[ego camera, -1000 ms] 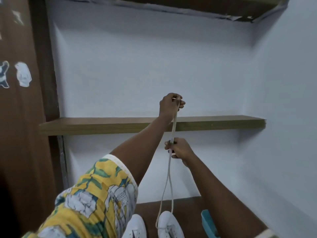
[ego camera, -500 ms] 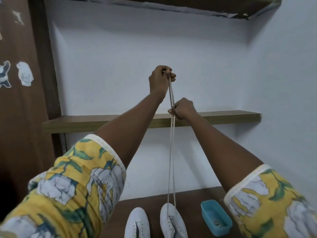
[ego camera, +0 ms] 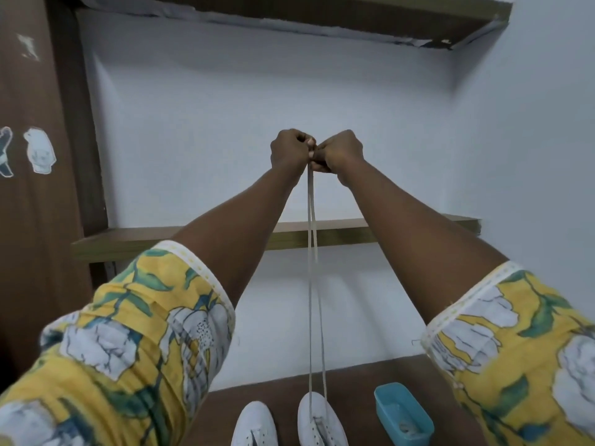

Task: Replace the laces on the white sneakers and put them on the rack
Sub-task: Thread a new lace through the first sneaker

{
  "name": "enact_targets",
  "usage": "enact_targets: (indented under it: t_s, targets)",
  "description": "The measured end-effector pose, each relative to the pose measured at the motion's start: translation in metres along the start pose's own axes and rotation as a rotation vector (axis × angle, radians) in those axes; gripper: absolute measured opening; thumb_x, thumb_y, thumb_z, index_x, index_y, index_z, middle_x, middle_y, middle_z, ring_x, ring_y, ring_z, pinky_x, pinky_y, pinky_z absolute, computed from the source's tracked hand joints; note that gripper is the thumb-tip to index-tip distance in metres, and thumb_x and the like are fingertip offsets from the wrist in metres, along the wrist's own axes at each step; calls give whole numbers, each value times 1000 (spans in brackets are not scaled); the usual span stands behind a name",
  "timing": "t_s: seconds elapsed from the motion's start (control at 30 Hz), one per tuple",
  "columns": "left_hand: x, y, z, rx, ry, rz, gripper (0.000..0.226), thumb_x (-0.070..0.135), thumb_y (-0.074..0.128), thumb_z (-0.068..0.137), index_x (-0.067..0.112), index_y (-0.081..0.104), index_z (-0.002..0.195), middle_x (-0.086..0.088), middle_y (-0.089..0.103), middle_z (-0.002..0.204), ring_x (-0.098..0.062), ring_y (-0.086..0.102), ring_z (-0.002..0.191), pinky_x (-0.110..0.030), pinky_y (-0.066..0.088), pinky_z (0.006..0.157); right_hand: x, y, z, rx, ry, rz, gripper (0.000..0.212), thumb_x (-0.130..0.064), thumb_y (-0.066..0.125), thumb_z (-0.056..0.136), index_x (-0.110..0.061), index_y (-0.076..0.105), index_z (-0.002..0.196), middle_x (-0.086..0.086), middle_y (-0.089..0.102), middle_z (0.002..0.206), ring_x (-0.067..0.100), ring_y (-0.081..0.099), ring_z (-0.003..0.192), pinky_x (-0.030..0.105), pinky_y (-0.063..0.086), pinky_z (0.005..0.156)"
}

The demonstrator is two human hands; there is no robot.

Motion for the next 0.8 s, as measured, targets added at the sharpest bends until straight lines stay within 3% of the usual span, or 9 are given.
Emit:
enact_targets:
  t_s: [0.07,0.17,0.23,0.37,0.63,0.8]
  targets:
    - [0,0,4,-28,-4,-10,31,3,54,85,21,61,60,3,64,70,-21,65,79,-38,56,81,0,-2,3,-26,12,26,20,15,65,77,16,65,97,27,67,95,25,66,62,34,61,66]
    - [-3,-3,8,-48,-21,-12,27,8,62,86,21,64,63,2,66,70,-20,65,74,-40,57,82,6,-4,4,-74,65,117,11,15,65,77,15,64,88,25,65,89,28,63,67,42,58,79]
    - [-4,-4,8,-69,-32,-37,20,8,65,86,14,67,68,0,67,70,-20,65,70,-40,58,82,11,-5,4,-91,83,169,5,13,65,78,9,64,80,21,63,83,24,61,62,35,58,71]
    - [-5,-5,6,-41,-69,-103,11,7,66,87,9,68,76,-2,65,67,-17,64,65,-36,57,83,18,-4,5,-66,118,218,11,4,68,81,-1,64,73,13,64,74,16,60,56,21,54,47]
    - [-3,-4,12,24,-48,-74,10,7,63,88,1,72,87,0,60,64,-16,57,64,-37,56,85,12,-3,12,-32,77,74,18,-6,69,84,-9,62,68,11,64,80,14,55,59,22,46,50]
    - [-2,-1,13,31,-19,-71,11,4,62,88,2,72,83,-1,63,68,-12,56,60,-35,55,81,12,1,12,-77,77,57,3,-5,68,84,-5,66,82,11,65,84,13,55,59,20,44,47]
Point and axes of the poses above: each hand's wrist, its own z-axis towards the middle knuckle, its own y-axis out of the palm, x = y × z, the point moved 2 cm from there along z, towards the middle knuckle
